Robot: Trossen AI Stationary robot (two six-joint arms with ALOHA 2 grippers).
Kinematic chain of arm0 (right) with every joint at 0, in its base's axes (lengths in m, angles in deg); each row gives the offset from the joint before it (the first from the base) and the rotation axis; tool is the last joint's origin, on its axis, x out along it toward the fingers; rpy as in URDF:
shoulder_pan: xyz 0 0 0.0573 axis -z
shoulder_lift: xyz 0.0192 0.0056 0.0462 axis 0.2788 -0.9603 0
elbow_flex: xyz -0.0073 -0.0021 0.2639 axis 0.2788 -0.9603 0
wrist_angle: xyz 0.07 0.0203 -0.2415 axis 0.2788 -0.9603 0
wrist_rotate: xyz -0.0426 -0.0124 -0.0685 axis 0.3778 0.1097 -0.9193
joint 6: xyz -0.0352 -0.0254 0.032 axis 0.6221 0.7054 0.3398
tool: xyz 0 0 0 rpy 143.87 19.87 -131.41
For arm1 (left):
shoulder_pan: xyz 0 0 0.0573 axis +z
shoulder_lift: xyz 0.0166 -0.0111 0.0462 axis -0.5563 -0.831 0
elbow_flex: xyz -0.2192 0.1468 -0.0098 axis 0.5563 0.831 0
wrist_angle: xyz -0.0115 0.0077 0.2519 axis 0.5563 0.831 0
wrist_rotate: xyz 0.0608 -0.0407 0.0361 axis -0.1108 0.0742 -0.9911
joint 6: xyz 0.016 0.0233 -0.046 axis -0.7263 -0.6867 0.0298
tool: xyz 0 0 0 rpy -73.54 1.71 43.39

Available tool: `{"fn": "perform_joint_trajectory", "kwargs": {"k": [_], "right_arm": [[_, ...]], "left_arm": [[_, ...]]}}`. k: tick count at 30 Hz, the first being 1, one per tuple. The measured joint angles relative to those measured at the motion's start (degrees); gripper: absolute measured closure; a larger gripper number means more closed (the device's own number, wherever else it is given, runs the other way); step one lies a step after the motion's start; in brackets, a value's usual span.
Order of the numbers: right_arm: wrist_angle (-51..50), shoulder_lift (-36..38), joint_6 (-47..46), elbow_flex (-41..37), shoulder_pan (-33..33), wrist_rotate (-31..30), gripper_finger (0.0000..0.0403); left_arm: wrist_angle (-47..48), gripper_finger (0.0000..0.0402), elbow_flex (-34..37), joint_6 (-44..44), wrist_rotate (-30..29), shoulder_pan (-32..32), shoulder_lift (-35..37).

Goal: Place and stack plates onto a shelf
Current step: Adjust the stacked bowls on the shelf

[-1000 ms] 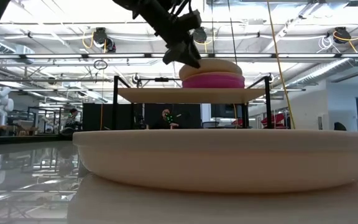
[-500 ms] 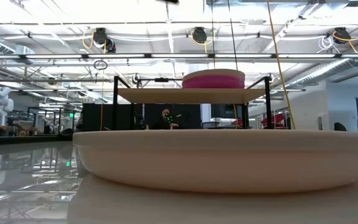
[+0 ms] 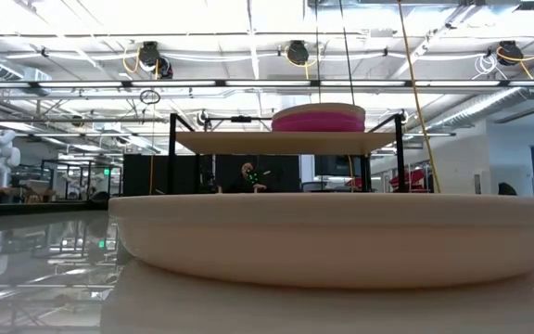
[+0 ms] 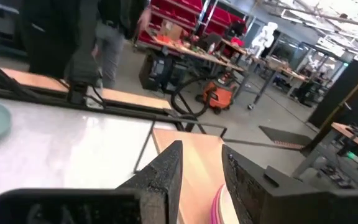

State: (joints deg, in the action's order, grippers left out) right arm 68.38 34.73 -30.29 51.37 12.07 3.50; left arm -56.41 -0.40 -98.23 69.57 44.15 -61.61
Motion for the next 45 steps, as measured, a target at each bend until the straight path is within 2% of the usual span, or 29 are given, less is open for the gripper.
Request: {"fn": "perform_joint_trajectory", "kwargs": {"k": [2,9,13,17,21,26,31,40,45], "right_arm": [[0.34,-1.58,0.5,0.29,0.96,1.37,0.0305],[-4.37,-10.08,-1.98,8.09,5.65,12.21,0.0305],[-7.63,-15.27,-3.77,11.93,9.24,16.41,0.0305],[-9.5,-20.38,-4.71,12.44,13.2,22.75,0.0305],[-11.61,-24.24,-5.37,12.44,16.51,25.67,0.0305],[-12.72,-28.09,-4.2,12.44,19.0,27.33,0.0305],[-13.55,-31.47,-3.37,12.44,21.99,26.88,0.0305],[-13.41,-32.16,-5.08,12.46,26.6,26.74,0.0305],[-13.51,-32.08,-5.35,12.46,27.1,26.85,0.0305]], "left_arm": [[-5.02,0.0268,6.74,1.87,-0.04,-0.35,3.95],[-25.11,0.0275,30.82,6.38,-0.04,-1.22,13.43],[-34.93,0.0275,40.42,8.23,-0.05,-1.18,15.18],[-43.81,0.0275,46.58,10.64,-0.04,-1.22,15.44],[-48.7,0.0275,49.66,12.8,-0.04,-1.21,15.42],[-50.59,0.0275,50.22,12.99,-0.04,-1.2,15.42],[-51.43,0.0275,50.22,12.86,-0.04,-1.18,15.4],[-51.45,0.0275,50.22,13.03,-0.02,-1.22,15.34],[-51.13,0.0275,50.22,13.05,-0.01,-1.22,15.34]]}}
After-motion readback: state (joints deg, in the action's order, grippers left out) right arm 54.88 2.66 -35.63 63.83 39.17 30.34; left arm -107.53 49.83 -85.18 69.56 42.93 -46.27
